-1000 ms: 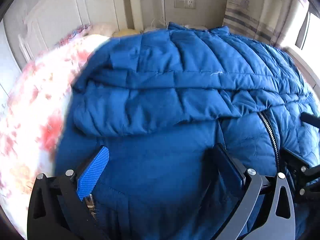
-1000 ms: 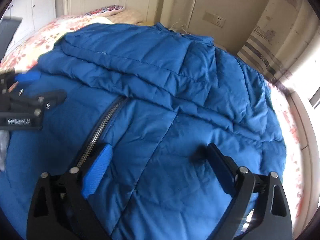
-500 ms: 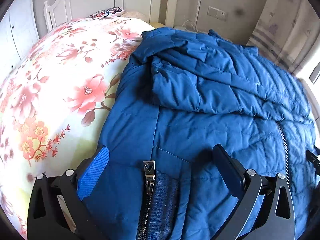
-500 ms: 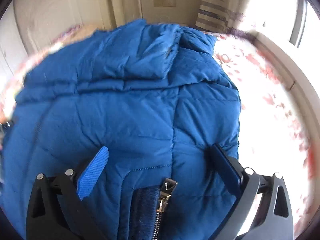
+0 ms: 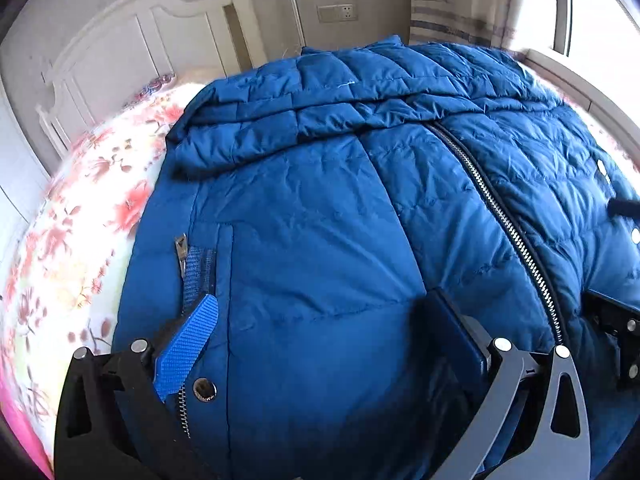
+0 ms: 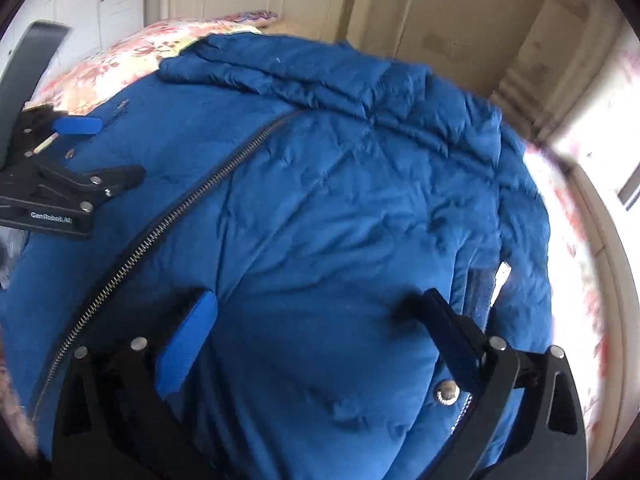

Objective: Fold large clothes

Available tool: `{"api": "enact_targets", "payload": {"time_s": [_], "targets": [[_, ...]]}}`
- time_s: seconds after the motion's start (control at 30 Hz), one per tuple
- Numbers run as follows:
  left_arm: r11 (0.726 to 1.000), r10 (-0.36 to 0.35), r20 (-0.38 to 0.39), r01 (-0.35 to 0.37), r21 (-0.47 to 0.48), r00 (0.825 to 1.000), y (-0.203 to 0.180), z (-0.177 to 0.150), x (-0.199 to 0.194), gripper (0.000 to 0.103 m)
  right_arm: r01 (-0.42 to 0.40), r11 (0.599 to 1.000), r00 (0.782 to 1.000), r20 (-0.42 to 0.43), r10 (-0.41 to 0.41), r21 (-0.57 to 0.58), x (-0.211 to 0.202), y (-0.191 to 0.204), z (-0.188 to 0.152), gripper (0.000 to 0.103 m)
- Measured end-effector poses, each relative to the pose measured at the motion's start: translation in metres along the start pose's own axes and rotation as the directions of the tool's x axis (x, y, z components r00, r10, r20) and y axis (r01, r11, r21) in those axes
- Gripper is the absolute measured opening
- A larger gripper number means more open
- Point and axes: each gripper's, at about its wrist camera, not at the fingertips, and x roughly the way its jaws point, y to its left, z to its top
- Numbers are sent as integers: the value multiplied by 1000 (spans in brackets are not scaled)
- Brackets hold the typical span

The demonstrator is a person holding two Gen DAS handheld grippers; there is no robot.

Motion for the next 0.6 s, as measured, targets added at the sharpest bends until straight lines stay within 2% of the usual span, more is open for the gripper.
{"api": "enact_targets", "payload": {"time_s": [0.03, 0.07, 0.17, 0.23, 0.33, 0.4, 0.5, 0.53, 0.57, 0.6], "targets": [[999, -32, -10, 32, -28, 999, 6, 1, 2, 99, -12, 1000, 1000, -13, 12, 18, 1, -4, 0, 100], [998, -36, -13, 35, -48, 999, 11, 1, 2, 99, -15, 999, 1000, -20, 15, 30, 0, -8, -2, 100], [996, 7, 4, -7, -92, 1000, 27, -8, -11, 99, 14, 1000, 1000, -27, -14, 19, -5, -7, -7, 100], [992, 17, 43, -12, -123, 999, 37, -20, -28, 99, 29, 999, 1000, -12, -29, 28, -19, -11, -18, 100], [985, 78, 62, -68, -158, 995, 51, -38, -49, 99, 45, 998, 999, 19, -46, 53, -43, -13, -31, 100], [982, 30, 93, -12, -188, 995, 51, -51, -66, 99, 17, 997, 998, 55, -21, 72, -57, -6, -32, 100], [992, -37, 120, 52, -119, 992, 26, -61, -74, 99, -64, 998, 993, 100, 64, -3, -64, 21, -34, 100], [996, -35, 100, 43, -82, 994, 15, -64, -68, 99, -65, 997, 995, 73, 69, -49, -56, 33, -36, 100], [999, -9, 46, 11, -42, 999, 3, -68, -52, 99, -52, 996, 998, 36, 54, -75, -45, 42, -38, 100], [999, 13, 49, -11, -33, 999, -1, -72, -46, 99, -25, 996, 999, 18, 27, -83, -33, 47, -43, 100]]}}
